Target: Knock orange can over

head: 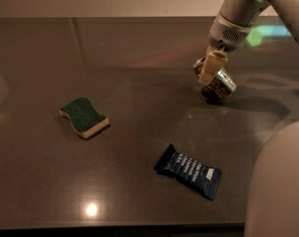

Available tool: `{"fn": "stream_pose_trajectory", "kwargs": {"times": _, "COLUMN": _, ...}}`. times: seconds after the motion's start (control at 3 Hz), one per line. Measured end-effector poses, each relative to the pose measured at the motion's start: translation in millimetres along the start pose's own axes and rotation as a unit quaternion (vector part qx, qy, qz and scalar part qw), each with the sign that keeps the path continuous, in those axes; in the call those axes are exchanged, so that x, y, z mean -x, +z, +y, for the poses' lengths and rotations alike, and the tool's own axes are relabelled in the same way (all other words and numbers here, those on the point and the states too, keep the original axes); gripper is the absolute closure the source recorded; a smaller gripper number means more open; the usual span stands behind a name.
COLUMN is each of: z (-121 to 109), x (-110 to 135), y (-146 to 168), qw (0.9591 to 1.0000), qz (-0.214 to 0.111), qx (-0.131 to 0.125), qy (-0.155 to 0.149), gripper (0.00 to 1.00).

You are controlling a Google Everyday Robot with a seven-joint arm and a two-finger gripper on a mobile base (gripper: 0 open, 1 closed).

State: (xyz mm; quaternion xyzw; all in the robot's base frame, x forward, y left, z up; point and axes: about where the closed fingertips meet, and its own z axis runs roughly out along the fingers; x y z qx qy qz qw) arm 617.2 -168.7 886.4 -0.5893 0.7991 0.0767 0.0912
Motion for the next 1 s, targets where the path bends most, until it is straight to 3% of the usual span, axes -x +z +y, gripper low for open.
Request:
{"fn": "stream_pose_trajectory", "kwargs": {"times": 0.33, "z": 0.3, "x": 0.1, "y": 4.9, "qw": 1.0000, "qz": 0.002, "qx": 0.004, "qy": -0.002, "gripper": 0.00}}
{"fn": "stream_pose_trajectory", "kwargs": {"times": 1.0, "z": 1.5, "x": -1.1, "y": 16.3, "qw": 0.9998, "qz": -0.009, "qx": 0.017, "qy": -0.003, "gripper": 0.00}}
